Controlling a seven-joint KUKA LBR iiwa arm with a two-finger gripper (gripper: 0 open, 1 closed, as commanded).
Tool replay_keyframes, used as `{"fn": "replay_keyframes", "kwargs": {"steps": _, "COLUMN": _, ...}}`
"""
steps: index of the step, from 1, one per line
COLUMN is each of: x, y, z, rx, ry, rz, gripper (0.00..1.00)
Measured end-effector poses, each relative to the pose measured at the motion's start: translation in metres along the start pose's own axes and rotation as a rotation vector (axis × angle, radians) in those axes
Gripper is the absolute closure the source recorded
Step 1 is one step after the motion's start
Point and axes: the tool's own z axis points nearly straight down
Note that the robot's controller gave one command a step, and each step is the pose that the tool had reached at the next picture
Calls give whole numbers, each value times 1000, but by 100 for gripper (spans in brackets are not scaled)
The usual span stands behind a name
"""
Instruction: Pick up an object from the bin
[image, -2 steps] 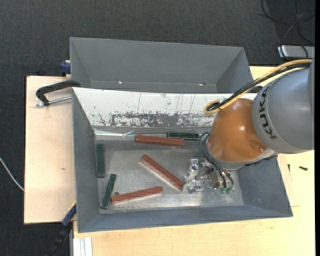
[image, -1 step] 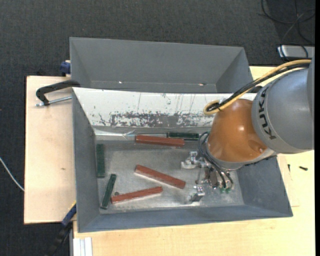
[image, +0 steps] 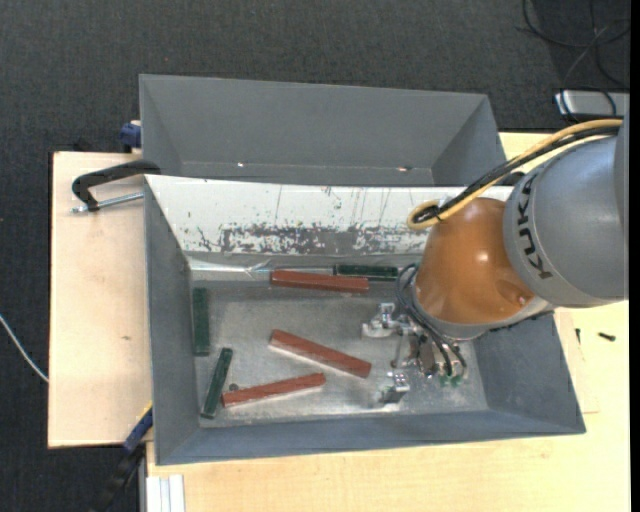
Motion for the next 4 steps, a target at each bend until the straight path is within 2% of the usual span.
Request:
{"fn": "replay_keyframes", "kwargs": {"steps": 1, "x": -20, "y": 53, "z": 11, "rx": -1, "ry": 6, "rz": -26, "gripper": 100}}
{"fn": "replay_keyframes", "kwargs": {"steps": 2, "x": -20, "y": 53, "z": 11, "rx": -1, "ry": 6, "rz": -26, "gripper": 100}}
{"fn": "replay_keyframes", "kwargs": {"steps": 3, "x": -6, "y": 78, "z": -31, "rx": 0, "ry": -6, "rz": -405, "gripper": 100}}
{"fn": "replay_keyframes", "kwargs": {"steps": 4, "x": -6, "y": 78, "z": -31, "rx": 0, "ry": -6, "rz": -405, "gripper": 100}}
